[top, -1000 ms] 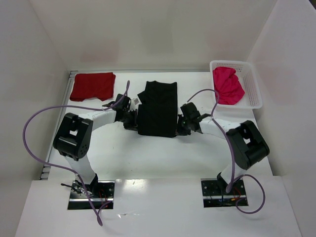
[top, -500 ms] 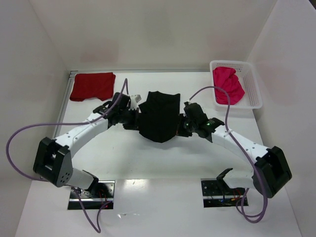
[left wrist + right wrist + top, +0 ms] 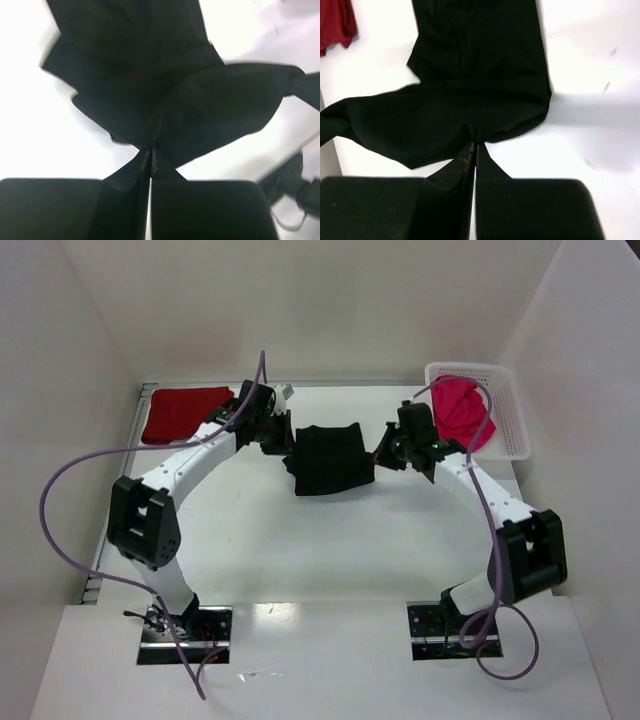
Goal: Fold and stack the t-shirts
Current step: Fold the long partially folded tshirt into a neat square
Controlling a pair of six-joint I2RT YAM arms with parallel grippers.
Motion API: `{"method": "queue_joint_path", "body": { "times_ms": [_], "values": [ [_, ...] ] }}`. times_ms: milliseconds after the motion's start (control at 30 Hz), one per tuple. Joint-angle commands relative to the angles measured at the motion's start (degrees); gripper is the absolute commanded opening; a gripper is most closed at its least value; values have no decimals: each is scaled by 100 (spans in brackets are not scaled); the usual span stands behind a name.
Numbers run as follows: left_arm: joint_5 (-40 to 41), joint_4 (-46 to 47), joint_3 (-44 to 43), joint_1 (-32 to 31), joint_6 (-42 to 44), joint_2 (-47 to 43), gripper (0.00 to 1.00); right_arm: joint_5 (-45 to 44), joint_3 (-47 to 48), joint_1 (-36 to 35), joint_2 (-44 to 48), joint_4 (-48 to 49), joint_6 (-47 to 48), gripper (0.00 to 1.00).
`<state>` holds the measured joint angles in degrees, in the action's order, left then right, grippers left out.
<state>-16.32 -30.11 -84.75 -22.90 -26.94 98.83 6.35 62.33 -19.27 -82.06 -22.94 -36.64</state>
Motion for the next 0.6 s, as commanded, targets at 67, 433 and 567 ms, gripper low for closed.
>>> {"method": "queue_joint_path", "body": {
  "times_ms": [67, 433, 567],
  "values": [
    [-108, 75, -814, 390, 119, 769, 0, 226, 964, 257, -1045, 510, 412, 0],
    [-1242, 110, -2712, 1085, 506, 2728, 3, 358, 2642, 414, -3025, 748, 439, 0],
    [-1497, 49, -3538, 1085, 576, 3449, 10, 420, 2995, 468, -3614, 747, 439, 0]
  ]
}}
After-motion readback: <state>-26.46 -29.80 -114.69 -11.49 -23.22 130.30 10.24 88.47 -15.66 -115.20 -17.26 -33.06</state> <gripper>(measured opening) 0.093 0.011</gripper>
